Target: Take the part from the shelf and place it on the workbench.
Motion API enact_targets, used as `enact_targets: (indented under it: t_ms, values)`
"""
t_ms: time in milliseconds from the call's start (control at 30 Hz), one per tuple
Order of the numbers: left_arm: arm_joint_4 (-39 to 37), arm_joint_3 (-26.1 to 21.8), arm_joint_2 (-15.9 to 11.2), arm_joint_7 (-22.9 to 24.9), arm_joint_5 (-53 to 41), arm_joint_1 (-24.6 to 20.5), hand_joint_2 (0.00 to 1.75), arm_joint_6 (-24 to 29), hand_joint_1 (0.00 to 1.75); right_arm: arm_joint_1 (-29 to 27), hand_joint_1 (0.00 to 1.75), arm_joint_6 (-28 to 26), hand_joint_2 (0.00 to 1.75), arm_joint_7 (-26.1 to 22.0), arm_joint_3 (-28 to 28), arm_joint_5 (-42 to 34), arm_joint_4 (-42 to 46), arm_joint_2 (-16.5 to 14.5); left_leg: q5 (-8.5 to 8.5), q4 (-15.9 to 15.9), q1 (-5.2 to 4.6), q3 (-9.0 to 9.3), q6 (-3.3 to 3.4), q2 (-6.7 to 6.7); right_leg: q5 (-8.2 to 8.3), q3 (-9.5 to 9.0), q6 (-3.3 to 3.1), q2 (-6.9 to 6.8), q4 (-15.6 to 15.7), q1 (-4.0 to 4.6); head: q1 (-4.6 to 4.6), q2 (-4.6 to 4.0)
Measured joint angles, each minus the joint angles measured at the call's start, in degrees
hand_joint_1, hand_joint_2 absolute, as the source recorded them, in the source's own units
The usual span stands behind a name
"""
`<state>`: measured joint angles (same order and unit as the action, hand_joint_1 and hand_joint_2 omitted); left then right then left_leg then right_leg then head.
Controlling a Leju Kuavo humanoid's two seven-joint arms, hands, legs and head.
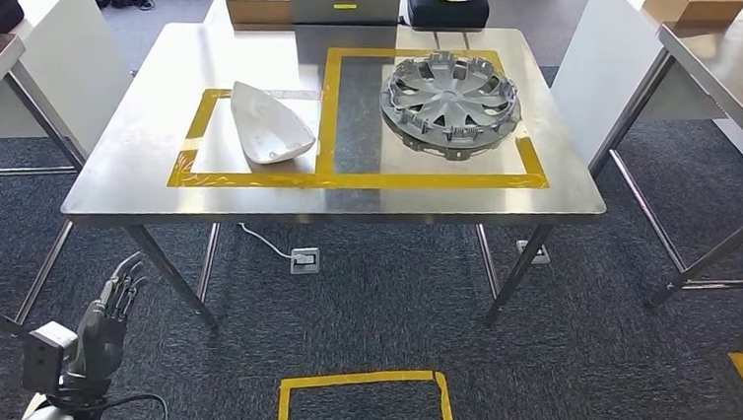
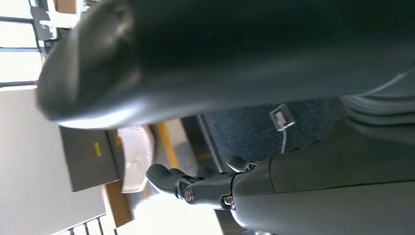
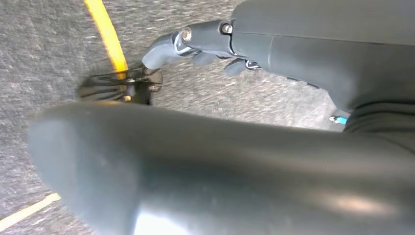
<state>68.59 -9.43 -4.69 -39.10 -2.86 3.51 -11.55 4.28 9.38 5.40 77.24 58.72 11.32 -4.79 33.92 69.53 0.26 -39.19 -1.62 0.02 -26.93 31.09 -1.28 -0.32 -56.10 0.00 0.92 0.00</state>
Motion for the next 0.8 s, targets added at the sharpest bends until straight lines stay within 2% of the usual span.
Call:
enact_targets:
  t_ms: [33,67,100,133,167,200,233,267,333,367,400,433,500,533,567,600,633,667,700,733,767,800]
  values:
    - [-1.5,-0.3,0.1,-0.3,-0.5,0.1,0.0,0.3,0.0,0.0,0.0,0.0,0.0,0.0,0.0,0.0,0.0,0.0,0.8,3.0,0.11,-0.31,-0.2,0.0,0.71,0.97,0.07,-0.02,-0.1,-0.02,0.04,-0.01]
    - [-3.1,-0.5,0.1,-0.5,-1.1,0.1,0.0,0.6,0.0,-0.1,0.0,0.1,0.0,-0.1,0.0,0.0,0.0,0.0,0.16,4.5,0.2,0.13,-0.33,0.0,1.39,1.97,0.18,-0.05,-0.2,-0.07,0.1,-0.01]
    - [-4.6,-0.8,0.2,-0.6,-1.7,0.2,0.0,0.9,0.0,-0.1,0.0,0.1,0.0,-0.2,0.0,0.1,0.0,-0.1,-1.53,4.0,0.28,1.55,-0.42,0.01,2.02,2.95,0.35,-0.09,-0.4,-0.14,0.15,-0.01]
    - [-6.1,-1.0,0.2,-0.7,-2.3,0.1,0.0,1.2,0.0,-0.1,0.0,0.1,0.0,-0.4,0.0,0.1,0.0,-0.1,-3.3,1.6,0.35,4.04,-0.49,0.01,2.57,3.89,0.57,-0.13,-0.7,-0.23,0.19,-0.01]
    - [-7.6,-1.2,0.2,-0.8,-2.8,-0.1,0.0,1.5,0.0,-0.1,0.0,0.2,0.0,-0.6,0.0,0.1,0.0,-0.1,-3.86,-2.5,0.41,7.28,-0.53,-0.01,3.06,4.66,0.85,-0.16,-1.1,-0.26,0.26,0.0]
    - [-9.2,-1.5,0.2,-0.9,-3.4,-0.4,0.0,1.9,0.0,0.0,0.0,0.2,0.0,-0.9,0.0,0.1,0.0,-0.1,-3.54,-6.8,0.33,10.36,-0.25,-0.11,3.49,5.18,1.17,-0.17,-1.4,-0.27,0.33,0.0]
    - [-10.9,-1.7,0.3,-0.9,-3.9,-0.8,0.0,2.3,0.0,0.0,0.0,0.4,0.0,-1.3,0.0,0.1,0.0,-0.1,-2.69,-10.2,0.22,12.53,0.13,-0.19,3.89,5.41,1.52,-0.19,-1.7,-0.26,0.32,0.0]
    - [-12.8,-1.9,0.3,-1.0,-4.4,-1.1,0.0,2.8,0.0,0.0,0.0,0.6,0.0,-1.7,0.0,0.1,0.0,-0.1,-1.8,-12.2,0.04,13.6,0.67,-0.26,4.33,5.44,1.9,-0.2,-1.7,-0.24,0.32,0.0]
    - [-16.9,-2.2,0.3,-1.0,-5.1,-1.7,0.0,4.2,0.0,0.0,0.0,1.0,0.0,-2.6,0.0,0.1,0.0,-0.1,-2.25,-12.6,-0.17,13.13,1.95,-0.15,5.16,5.51,2.72,-0.17,-1.6,-0.4,0.25,0.0]
    - [-18.8,-2.2,0.3,-1.0,-5.2,-2.0,0.0,4.9,0.0,-0.1,0.0,1.1,0.0,-3.0,0.0,0.2,0.0,-0.1,-2.83,-12.6,-0.17,12.57,2.55,-0.02,4.63,5.87,3.07,-0.1,-1.9,-0.5,0.29,0.0]
    - [-20.7,-2.2,0.3,-1.0,-5.4,-2.3,0.0,5.7,0.0,-0.2,0.0,1.2,0.0,-3.3,-0.1,0.2,0.0,-0.1,-3.53,-12.6,-0.12,11.86,3.05,0.1,2.96,6.46,3.4,-0.02,-3.1,-0.58,0.21,0.0]
    - [-22.5,-2.2,0.3,-1.0,-5.7,-2.7,0.0,6.5,0.0,-0.3,0.0,1.4,0.0,-3.5,-0.1,0.3,0.0,-0.1,-4.3,-12.6,-0.05,11.01,3.41,0.21,0.21,7.3,3.64,0.06,-5.4,-0.63,0.08,0.0]
    - [-26.6,-2.2,0.2,-1.0,-6.7,-3.5,0.0,8.3,0.0,-0.3,0.0,1.8,0.0,-4.0,-0.1,0.4,0.0,-0.1,-5.73,-12.5,-0.19,9.16,3.7,0.26,-5.75,9.14,3.97,0.13,-12.7,-0.62,-0.27,0.0]
    - [-28.7,-2.2,0.1,-1.0,-7.2,-3.9,0.0,9.0,0.0,-0.3,0.0,1.9,0.0,-4.2,-0.1,0.4,0.0,-0.1,-6.42,-12.3,-0.29,8.18,3.72,0.3,-7.14,9.59,4.02,0.14,-16.0,-0.6,-0.33,0.0]
    - [-30.8,-2.2,0.0,-1.0,-7.7,-4.2,0.0,9.8,0.0,-0.3,0.0,2.0,0.0,-4.4,-0.1,0.4,0.0,-0.1,-7.08,-12.1,-0.4,7.19,3.72,0.36,-7.03,9.31,3.96,0.15,-18.0,-0.56,-0.36,0.0]
    - [-32.8,-2.2,0.0,-1.0,-8.1,-4.5,0.0,10.4,0.0,-0.3,0.0,2.1,0.0,-4.5,-0.1,0.4,0.0,-0.1,-7.69,-11.9,-0.5,6.2,3.68,0.4,-5.82,8.09,3.77,0.16,-18.0,-0.5,-0.38,0.0]
    - [-34.7,-2.3,-0.1,-1.0,-8.4,-4.9,0.0,10.9,0.0,-0.3,0.0,2.1,0.0,-4.6,-0.1,0.4,0.0,-0.1,-8.26,-11.7,-0.58,5.28,3.61,0.4,-4.27,5.78,3.45,0.18,-15.9,-0.37,-0.43,0.0]
    - [-36.6,-2.3,-0.2,-1.0,-8.7,-5.3,0.0,11.4,0.0,-0.2,0.0,2.1,0.0,-4.8,-0.1,0.4,0.0,-0.1,-8.8,-11.4,-0.62,4.5,3.51,0.4,-3.48,2.58,2.98,0.23,-12.0,-0.19,-0.48,0.0]
    - [-38.3,-2.4,-0.3,-0.9,-8.9,-5.7,0.0,11.9,0.0,-0.1,0.0,2.2,0.0,-4.9,-0.1,0.4,0.0,-0.1,-9.28,-11.3,-0.71,3.9,3.34,0.39,-3.62,-0.7,2.52,0.26,-7.4,0.0,-0.52,0.0]
    - [-40.0,-2.6,-0.4,-0.7,-9.1,-6.0,0.0,12.3,0.0,0.0,0.0,2.2,0.0,-5.1,-0.1,0.3,0.0,-0.1,-9.79,-11.2,-0.74,3.62,3.09,0.4,-4.04,-3.12,2.13,0.28,-3.8,0.24,-0.48,0.0]
    - [-41.6,-2.7,-0.5,-0.3,-9.2,-6.3,0.0,12.7,0.0,0.0,0.0,2.2,0.0,-5.1,-0.1,0.3,0.0,-0.1,-10.3,-11.3,-0.69,3.49,2.77,0.43,-4.67,-4.54,1.8,0.3,-1.5,0.42,-0.48,0.0]
    - [-43.2,-2.9,-0.6,0.2,-9.3,-6.5,0.0,13.0,0.0,0.0,0.0,2.2,0.0,-5.1,-0.1,0.3,0.0,-0.1,-10.82,-11.4,-0.63,3.45,2.41,0.44,-4.73,-4.83,1.54,0.29,-0.6,0.55,-0.48,0.0]
